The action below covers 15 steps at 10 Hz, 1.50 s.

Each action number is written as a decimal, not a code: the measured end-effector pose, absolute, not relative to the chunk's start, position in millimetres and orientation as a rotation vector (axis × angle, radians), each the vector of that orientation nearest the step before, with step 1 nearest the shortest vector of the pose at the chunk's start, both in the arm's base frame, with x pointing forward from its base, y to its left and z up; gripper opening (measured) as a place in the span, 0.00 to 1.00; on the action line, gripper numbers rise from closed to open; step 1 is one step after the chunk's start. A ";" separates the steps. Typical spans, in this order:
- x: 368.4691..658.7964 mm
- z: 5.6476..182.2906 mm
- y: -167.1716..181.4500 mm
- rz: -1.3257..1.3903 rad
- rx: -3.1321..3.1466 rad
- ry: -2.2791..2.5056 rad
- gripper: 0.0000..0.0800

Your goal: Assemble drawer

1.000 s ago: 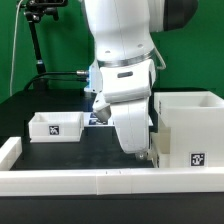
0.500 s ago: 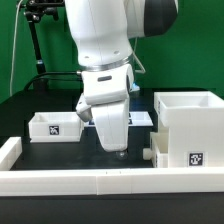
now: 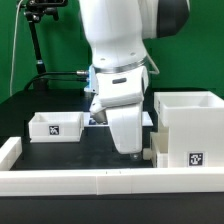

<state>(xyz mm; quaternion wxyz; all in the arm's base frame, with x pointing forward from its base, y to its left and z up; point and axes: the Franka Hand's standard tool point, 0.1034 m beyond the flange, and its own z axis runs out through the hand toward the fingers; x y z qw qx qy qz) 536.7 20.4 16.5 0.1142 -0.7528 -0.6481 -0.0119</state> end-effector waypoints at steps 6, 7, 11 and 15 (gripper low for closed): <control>536.8 15.6 27.0 -0.004 -2.300 -1.803 0.81; 531.8 12.8 11.9 0.005 -2.298 -1.803 0.81; 498.0 34.1 -29.0 0.026 -2.357 -1.762 0.81; 494.6 38.0 -31.2 0.029 -2.368 -1.754 0.81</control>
Offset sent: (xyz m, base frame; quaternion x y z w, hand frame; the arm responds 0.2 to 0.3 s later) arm 0.0010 0.0295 0.0053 0.0040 -0.0052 0.0348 0.9994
